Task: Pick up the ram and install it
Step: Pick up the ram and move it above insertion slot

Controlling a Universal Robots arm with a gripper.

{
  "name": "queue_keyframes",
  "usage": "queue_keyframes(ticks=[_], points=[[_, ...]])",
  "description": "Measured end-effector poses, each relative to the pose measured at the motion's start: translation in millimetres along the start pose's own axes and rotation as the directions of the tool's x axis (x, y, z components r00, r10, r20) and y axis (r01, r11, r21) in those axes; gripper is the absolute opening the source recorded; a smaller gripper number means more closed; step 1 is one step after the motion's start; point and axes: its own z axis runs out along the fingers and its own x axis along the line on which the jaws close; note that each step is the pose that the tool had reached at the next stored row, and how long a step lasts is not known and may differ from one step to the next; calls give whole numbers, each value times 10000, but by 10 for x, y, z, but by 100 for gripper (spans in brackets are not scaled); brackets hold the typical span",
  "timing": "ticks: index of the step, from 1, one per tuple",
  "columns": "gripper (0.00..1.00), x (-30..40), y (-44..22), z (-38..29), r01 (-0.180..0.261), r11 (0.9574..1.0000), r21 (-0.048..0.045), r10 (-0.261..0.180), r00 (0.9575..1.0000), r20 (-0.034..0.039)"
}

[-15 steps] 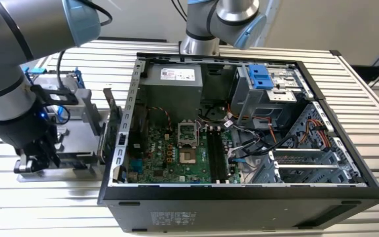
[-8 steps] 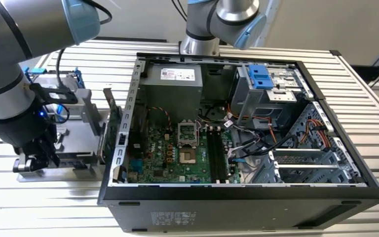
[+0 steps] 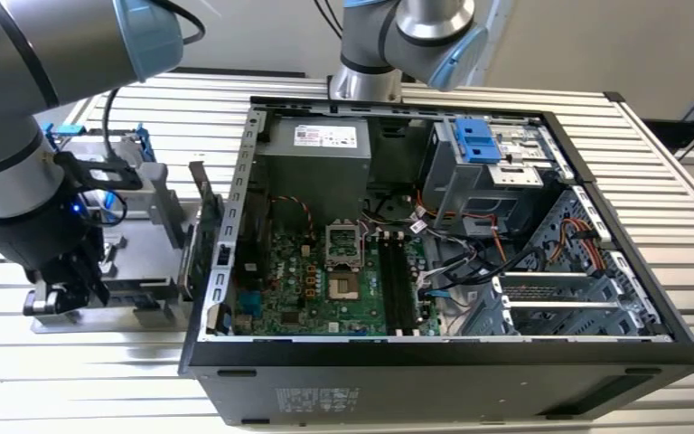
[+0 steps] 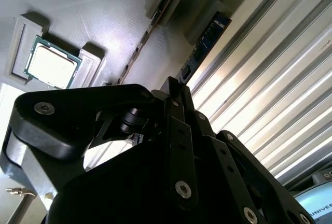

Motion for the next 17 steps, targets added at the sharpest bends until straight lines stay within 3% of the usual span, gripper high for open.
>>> queue_keyframes(ticks=[17], points=[[0,2,1,-91,0,10000,1,0,10000,1]])
